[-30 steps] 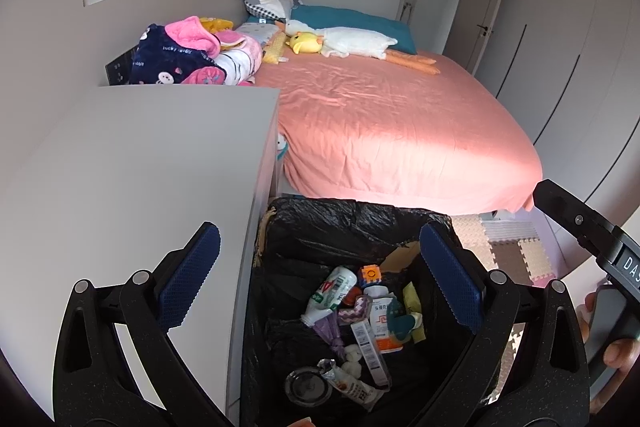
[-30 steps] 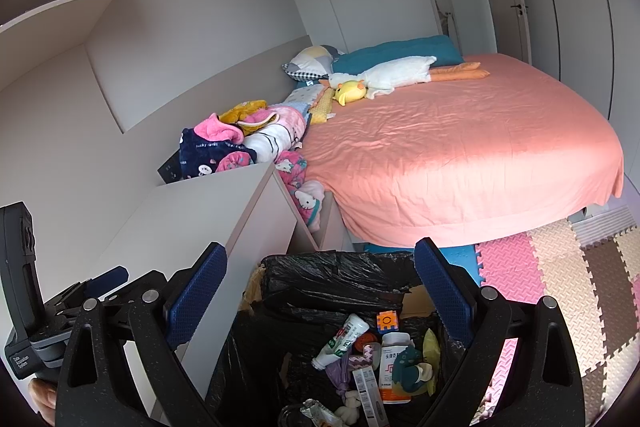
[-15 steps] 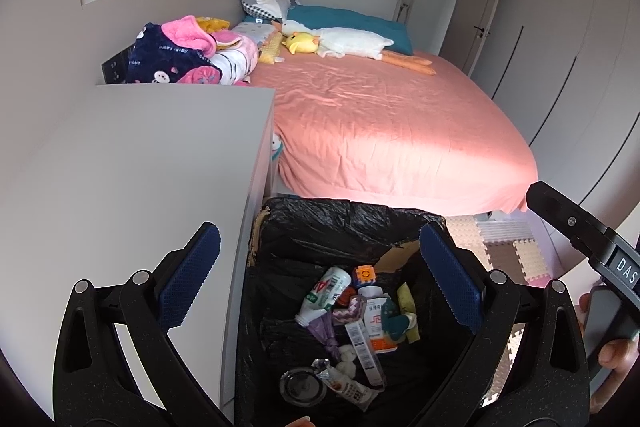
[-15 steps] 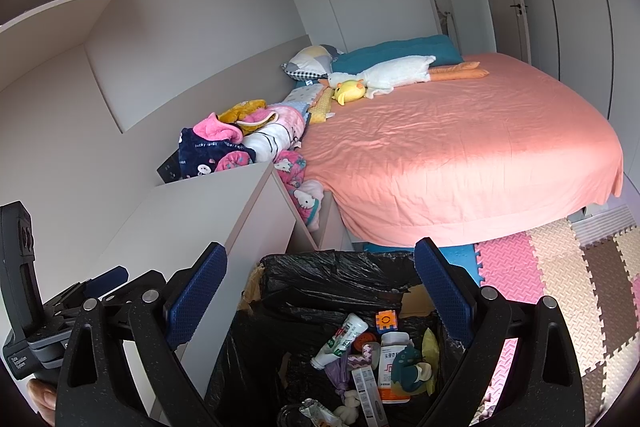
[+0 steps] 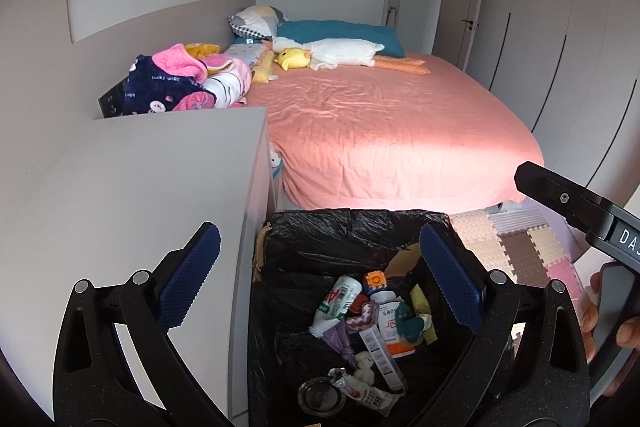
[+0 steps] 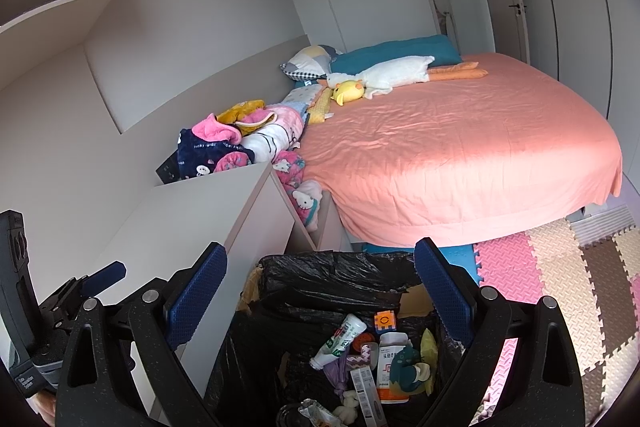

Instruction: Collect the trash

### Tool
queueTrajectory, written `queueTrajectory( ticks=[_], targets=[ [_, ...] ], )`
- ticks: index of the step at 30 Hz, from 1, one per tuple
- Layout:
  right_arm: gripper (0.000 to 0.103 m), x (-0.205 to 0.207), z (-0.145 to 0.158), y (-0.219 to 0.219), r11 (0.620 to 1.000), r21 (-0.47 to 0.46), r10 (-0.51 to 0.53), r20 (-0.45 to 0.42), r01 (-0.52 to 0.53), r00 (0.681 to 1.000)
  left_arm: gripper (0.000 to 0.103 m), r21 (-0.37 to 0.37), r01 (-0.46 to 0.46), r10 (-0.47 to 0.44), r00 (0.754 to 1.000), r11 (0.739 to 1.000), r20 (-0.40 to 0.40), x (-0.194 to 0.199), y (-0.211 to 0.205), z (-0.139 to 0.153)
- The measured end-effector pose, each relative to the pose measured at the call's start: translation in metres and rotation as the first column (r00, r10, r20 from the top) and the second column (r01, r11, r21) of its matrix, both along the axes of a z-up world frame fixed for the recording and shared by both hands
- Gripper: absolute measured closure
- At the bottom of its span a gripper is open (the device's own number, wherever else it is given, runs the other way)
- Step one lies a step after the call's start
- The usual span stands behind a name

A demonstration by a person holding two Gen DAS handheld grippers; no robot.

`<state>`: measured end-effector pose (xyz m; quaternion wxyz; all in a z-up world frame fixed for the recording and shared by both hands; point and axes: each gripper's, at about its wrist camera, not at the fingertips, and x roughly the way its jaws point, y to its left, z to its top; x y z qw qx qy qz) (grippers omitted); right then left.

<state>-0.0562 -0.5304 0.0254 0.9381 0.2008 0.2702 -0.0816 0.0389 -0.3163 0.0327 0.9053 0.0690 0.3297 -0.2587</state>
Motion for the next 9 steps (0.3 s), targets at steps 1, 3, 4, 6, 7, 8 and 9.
queueTrajectory(
  ticks=[1, 3, 4, 6, 7, 8, 9],
  targets=[
    [0.009, -0.0001, 0.0001, -0.0001, 1.0, 0.0, 0.0, 0.0, 0.0, 1.0, 0.006, 0.009, -0.001, 0.001, 1.0, 1.0, -0.001, -0.0005, -0.0018, -0.0006],
    [0.009, -0.0002, -0.0002, -0.0006, 1.0, 0.0, 0.0, 0.0, 0.0, 1.0, 0.006, 0.031, -0.008, 0.009, 1.0, 0.999, -0.013, 0.0015, -0.0045, -0.0027],
    [0.009, -0.0011, -0.0004, -0.0017, 1.0, 0.0, 0.0, 0.001, 0.0, 1.0, 0.006, 0.038, -0.007, 0.008, 1.0, 0.999, -0.017, 0.0018, -0.006, -0.0037],
    [0.009, 0.0, 0.0001, -0.0005, 1.0, 0.001, 0.001, 0.0, -0.001, 1.0, 0.006, 0.043, -0.006, 0.007, 1.0, 0.999, -0.024, 0.0021, -0.0073, -0.0053],
    [0.009, -0.001, -0.0002, -0.0015, 1.0, 0.0, 0.0, 0.0, 0.0, 1.0, 0.006, 0.041, -0.004, 0.005, 1.0, 0.999, -0.027, 0.0013, -0.0074, -0.0058],
    [0.009, 0.0, 0.0001, -0.0005, 1.0, 0.0, 0.0, -0.001, 0.0, 1.0, 0.006, 0.039, -0.003, 0.004, 1.0, 0.999, -0.029, 0.0017, -0.0071, -0.006],
    [0.009, 0.0, 0.0001, -0.0004, 1.0, 0.001, 0.0, -0.001, 0.0, 1.0, 0.006, 0.038, -0.003, 0.004, 1.0, 0.999, -0.03, 0.0014, -0.0074, -0.0062]
  ],
)
